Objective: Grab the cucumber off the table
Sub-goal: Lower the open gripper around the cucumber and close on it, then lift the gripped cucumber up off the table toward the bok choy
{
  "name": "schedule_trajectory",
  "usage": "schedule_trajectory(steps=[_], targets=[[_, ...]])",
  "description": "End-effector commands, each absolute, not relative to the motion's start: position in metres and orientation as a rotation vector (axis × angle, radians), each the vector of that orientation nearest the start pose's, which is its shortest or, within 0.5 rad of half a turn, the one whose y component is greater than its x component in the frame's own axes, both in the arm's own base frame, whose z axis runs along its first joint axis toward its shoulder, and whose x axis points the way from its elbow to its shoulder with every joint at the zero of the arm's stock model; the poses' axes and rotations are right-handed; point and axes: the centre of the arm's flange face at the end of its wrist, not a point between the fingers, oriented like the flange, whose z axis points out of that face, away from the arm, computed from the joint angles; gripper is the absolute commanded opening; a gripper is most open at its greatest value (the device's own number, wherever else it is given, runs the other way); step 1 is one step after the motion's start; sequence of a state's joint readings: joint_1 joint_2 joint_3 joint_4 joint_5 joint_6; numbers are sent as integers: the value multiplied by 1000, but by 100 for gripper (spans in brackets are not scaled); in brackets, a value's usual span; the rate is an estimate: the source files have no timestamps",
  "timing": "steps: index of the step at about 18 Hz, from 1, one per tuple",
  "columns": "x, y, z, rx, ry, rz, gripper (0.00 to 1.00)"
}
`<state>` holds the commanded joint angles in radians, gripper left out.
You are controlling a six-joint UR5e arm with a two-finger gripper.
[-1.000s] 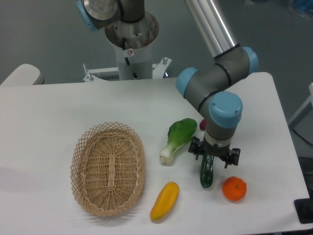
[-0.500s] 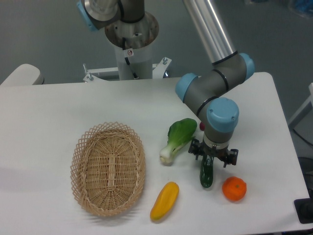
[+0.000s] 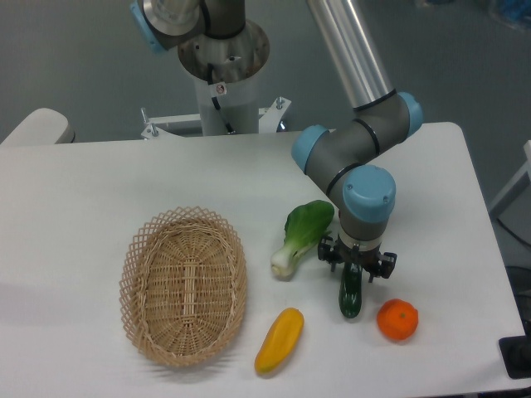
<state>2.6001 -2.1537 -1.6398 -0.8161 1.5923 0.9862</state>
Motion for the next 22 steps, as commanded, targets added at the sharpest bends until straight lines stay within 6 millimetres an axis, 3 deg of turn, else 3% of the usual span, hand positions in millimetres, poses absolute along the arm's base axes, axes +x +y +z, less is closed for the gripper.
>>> schedule_trajectory(steps=[3,5,8,11,15,16,22], targets=[[-497,452,195,-3095,-47,164,17],[-504,455,211,-3080,-49,195,17],[-509,466,246,-3066,9,233,17],[-509,475,296,-3071,28,215,19],[-476,492,351,-3071,100,181,20],[-466,498,358,-3063,123,189,24],[-404,529,377,-3062,246,160,21]])
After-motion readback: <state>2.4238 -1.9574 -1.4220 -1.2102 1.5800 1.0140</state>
